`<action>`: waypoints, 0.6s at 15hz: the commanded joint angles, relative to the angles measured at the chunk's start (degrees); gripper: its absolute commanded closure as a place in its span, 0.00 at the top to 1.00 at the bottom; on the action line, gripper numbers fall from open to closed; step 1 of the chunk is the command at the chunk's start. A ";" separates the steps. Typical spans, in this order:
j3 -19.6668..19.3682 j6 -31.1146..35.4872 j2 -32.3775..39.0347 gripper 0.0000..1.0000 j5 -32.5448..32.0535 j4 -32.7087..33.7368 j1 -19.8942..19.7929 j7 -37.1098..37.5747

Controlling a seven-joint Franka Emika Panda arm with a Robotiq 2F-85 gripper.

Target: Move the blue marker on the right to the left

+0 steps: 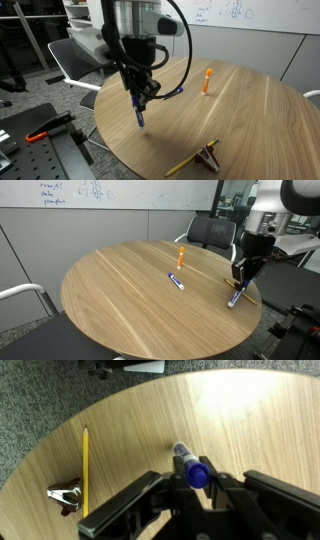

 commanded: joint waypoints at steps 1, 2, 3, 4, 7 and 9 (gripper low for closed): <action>-0.79 -0.81 2.02 0.05 -0.74 2.51 0.91 1.53; -0.78 -0.88 2.33 0.05 -0.61 2.81 0.84 1.40; -0.72 -0.97 2.48 0.05 -0.44 2.97 0.76 1.23; -0.68 -1.03 2.63 0.05 -0.33 3.12 0.71 1.08; -0.64 -0.81 3.56 0.05 -0.23 3.58 0.61 0.82; -0.66 -0.81 4.23 0.05 -0.17 3.94 0.57 0.81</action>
